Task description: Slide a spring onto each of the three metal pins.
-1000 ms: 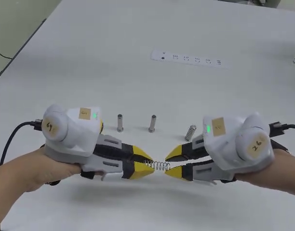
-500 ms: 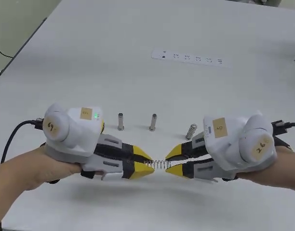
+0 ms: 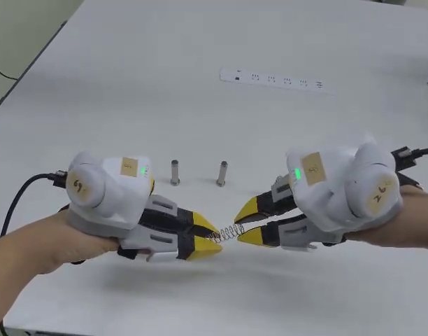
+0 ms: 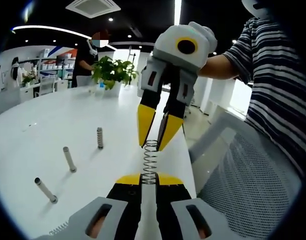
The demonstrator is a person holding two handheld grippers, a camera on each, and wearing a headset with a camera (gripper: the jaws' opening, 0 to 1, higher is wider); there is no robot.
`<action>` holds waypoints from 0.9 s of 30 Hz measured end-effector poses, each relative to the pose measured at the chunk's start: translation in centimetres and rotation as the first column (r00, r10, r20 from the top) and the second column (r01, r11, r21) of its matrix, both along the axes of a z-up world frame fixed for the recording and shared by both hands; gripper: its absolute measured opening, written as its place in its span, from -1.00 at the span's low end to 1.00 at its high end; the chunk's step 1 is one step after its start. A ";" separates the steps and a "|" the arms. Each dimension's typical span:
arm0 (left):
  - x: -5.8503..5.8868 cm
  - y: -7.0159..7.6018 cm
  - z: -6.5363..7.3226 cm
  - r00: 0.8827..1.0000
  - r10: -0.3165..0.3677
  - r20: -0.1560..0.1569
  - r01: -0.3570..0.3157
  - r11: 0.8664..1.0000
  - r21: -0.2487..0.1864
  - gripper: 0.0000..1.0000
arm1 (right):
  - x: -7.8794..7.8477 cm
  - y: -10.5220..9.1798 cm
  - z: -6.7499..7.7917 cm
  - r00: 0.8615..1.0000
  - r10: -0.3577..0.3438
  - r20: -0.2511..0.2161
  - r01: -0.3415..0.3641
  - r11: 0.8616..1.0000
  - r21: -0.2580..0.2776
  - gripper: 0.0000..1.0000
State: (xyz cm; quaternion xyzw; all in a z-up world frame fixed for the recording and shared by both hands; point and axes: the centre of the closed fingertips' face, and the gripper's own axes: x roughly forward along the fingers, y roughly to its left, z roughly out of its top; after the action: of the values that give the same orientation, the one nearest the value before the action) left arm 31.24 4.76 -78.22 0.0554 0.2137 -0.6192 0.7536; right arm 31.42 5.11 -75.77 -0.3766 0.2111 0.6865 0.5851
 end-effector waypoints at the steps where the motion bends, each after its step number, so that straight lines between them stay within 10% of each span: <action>1: 0.0 0.0 0.0 1.000 0.002 0.002 -0.002 1.000 0.002 -0.98 | 0.0 0.2 0.1 1.000 0.008 0.004 -0.008 1.000 -0.004 -0.85; 27: 0.4 0.1 0.3 0.999 0.021 0.029 -0.021 1.000 0.000 -0.98 | -0.1 3.0 1.6 1.000 0.022 -0.013 -0.022 0.998 0.062 -0.85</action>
State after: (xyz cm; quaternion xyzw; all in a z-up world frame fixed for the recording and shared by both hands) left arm 31.64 4.87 -77.90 0.0624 0.2035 -0.6102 0.7631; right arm 31.32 8.12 -74.15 -0.3560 0.1897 0.7017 0.5873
